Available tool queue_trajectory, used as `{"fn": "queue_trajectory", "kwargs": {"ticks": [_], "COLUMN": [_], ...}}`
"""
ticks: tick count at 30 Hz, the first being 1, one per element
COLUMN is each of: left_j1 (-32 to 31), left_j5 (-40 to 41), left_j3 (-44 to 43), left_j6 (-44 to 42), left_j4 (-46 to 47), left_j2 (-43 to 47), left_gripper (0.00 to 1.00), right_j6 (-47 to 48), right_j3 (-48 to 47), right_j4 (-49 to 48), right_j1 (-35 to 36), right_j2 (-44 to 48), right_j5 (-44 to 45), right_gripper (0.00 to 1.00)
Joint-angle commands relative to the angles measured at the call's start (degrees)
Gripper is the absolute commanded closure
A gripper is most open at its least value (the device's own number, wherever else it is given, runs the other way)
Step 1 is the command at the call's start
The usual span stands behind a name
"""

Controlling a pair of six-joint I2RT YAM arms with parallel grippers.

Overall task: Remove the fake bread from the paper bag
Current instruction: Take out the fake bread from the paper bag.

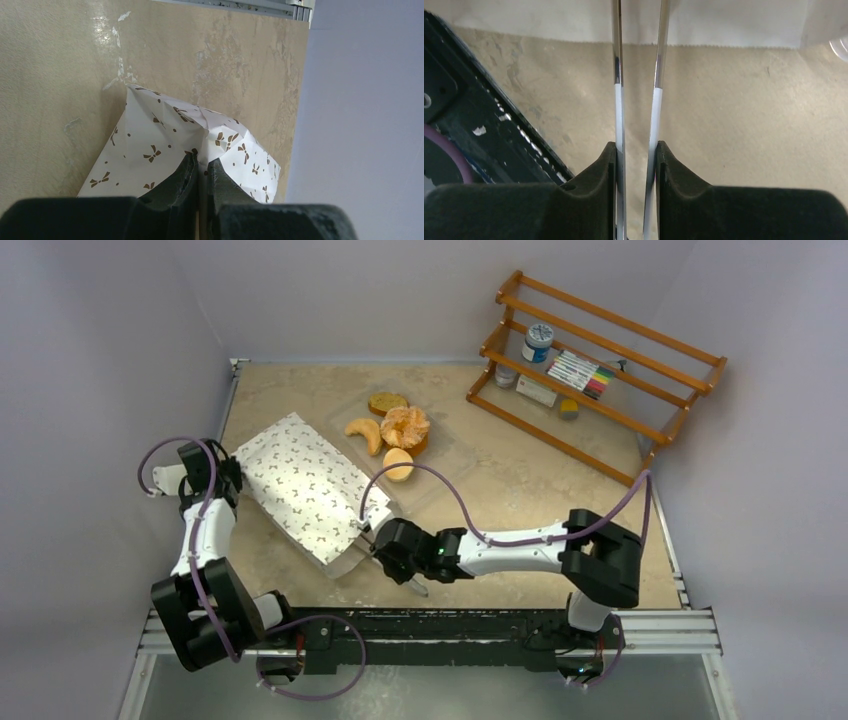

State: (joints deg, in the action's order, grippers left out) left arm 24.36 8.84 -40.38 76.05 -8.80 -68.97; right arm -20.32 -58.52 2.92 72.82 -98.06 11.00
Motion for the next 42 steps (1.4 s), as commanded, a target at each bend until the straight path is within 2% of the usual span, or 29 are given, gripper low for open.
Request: {"fn": "queue_trajectory", "kwargs": {"ticks": [1,13,21,27,36,42], "left_j1": [0.4,0.4,0.5,0.5,0.5,0.5], "left_j5": [3.0,8.8,8.1,7.4,4.9,4.7], "left_j3": [-2.8,-2.9,-3.7,-1.4,-3.1,-1.3], "left_j6": [3.0,7.1,9.1,10.3,10.7,10.2], "left_j4": [5.8,5.7,9.1,10.6,9.5,8.9], "left_j2": [0.0,-1.6,-5.0,-4.8,-3.8,-1.8], "left_gripper": [1.00,1.00,1.00,1.00,1.00,1.00], "right_j6": [-2.4,-8.4,-12.4,-10.9,-3.6,0.3], "right_j3": [2.1,8.3,8.6,3.8,-16.4,-27.0], "right_j4": [3.8,14.4,21.3,23.2,25.6,28.2], "right_j1": [0.3,2.5,2.6,2.6,2.1,-3.1], "right_j2": [5.7,22.1,28.6,22.6,11.4,1.8], "right_j5": [0.9,3.0,5.3,6.9,10.4,8.1], "right_gripper": [1.00,1.00,1.00,1.00,1.00,1.00]}}
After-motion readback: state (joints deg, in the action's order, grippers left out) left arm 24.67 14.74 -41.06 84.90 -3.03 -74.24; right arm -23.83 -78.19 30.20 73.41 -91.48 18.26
